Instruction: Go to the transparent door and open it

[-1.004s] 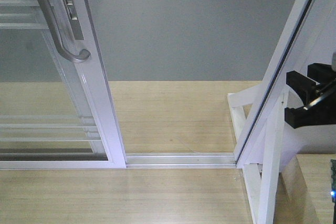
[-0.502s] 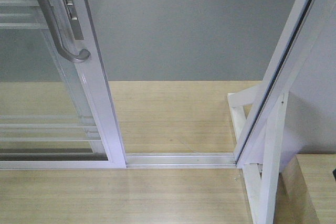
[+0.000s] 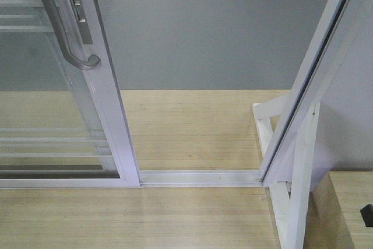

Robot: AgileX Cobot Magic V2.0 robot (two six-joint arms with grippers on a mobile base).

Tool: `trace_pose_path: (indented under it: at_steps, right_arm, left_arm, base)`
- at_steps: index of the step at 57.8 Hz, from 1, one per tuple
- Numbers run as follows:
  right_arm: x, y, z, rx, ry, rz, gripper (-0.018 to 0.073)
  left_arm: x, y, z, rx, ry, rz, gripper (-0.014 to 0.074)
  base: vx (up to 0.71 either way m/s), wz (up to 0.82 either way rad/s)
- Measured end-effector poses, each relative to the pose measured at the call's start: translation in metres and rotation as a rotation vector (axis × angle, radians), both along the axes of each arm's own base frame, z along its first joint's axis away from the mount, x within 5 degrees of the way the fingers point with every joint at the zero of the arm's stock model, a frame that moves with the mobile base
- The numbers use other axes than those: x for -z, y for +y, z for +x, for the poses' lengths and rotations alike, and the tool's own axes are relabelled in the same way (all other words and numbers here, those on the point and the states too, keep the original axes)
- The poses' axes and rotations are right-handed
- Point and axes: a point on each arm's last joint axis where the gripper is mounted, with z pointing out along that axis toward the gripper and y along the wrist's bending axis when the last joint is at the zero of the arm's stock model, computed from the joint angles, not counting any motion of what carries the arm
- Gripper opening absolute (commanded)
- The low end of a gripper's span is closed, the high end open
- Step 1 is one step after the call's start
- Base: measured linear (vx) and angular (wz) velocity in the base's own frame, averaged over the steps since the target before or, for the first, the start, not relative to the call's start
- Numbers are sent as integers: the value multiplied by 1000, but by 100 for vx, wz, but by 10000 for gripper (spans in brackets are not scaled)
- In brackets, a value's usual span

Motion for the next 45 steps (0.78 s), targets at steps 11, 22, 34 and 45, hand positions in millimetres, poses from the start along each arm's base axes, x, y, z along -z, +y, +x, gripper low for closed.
trace_pose_path:
  at_steps: [11,22,34,45]
  right_arm:
    - [0,0,0,0,0,0,-8]
    - [0,0,0,0,0,0,-8]
    - [0,0,0,0,0,0,-8]
    - [0,0,0,0,0,0,-8]
  left_arm:
    - [0,0,0,0,0,0,-6]
    - [0,0,0,0,0,0,-6]
    - [0,0,0,0,0,0,-6]
    - [0,0,0,0,0,0,-6]
  base:
    - [0,0]
    - [0,0]
    - [0,0]
    - [0,0]
